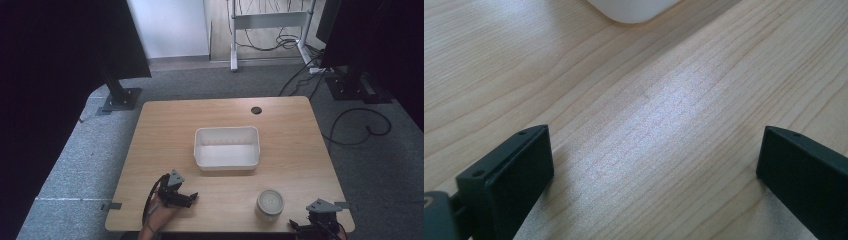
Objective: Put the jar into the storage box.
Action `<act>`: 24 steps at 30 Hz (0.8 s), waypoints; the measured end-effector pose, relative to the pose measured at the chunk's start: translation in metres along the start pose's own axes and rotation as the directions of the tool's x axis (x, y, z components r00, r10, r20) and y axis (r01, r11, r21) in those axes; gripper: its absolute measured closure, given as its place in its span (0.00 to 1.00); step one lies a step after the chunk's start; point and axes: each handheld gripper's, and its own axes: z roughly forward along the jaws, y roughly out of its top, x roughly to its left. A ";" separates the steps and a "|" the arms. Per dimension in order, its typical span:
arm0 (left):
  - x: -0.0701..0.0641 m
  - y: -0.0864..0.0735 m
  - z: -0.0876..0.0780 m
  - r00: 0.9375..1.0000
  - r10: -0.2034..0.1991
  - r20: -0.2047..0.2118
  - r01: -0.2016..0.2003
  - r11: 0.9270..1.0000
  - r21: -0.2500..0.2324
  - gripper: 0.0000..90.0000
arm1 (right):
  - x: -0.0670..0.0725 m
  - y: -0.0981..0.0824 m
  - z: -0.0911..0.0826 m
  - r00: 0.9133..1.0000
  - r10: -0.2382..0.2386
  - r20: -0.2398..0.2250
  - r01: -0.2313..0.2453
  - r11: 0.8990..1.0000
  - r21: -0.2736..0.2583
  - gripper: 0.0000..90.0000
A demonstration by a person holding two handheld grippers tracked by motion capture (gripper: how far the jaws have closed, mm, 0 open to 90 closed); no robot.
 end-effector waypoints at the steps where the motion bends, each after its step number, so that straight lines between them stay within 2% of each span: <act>1: 0.000 0.000 0.000 1.000 0.000 0.000 0.000 1.000 0.000 0.02 | 0.000 0.000 -0.001 1.000 -0.002 0.000 0.002 1.000 0.003 0.03; 5: 0.000 0.000 0.000 1.000 0.000 0.000 0.000 1.000 0.000 0.02 | 0.002 0.000 -0.003 1.000 -0.005 -0.009 0.005 1.000 -0.006 0.04; 15: 0.000 0.000 0.000 1.000 -0.001 -0.001 0.001 1.000 0.000 0.02 | 0.012 0.005 -0.013 0.998 -0.051 -0.023 0.050 0.997 -0.051 0.04; 24: 0.000 0.000 0.000 1.000 -0.001 -0.001 0.001 1.000 0.000 0.02 | 0.021 0.011 -0.017 0.996 -0.069 -0.052 0.064 0.995 -0.081 0.04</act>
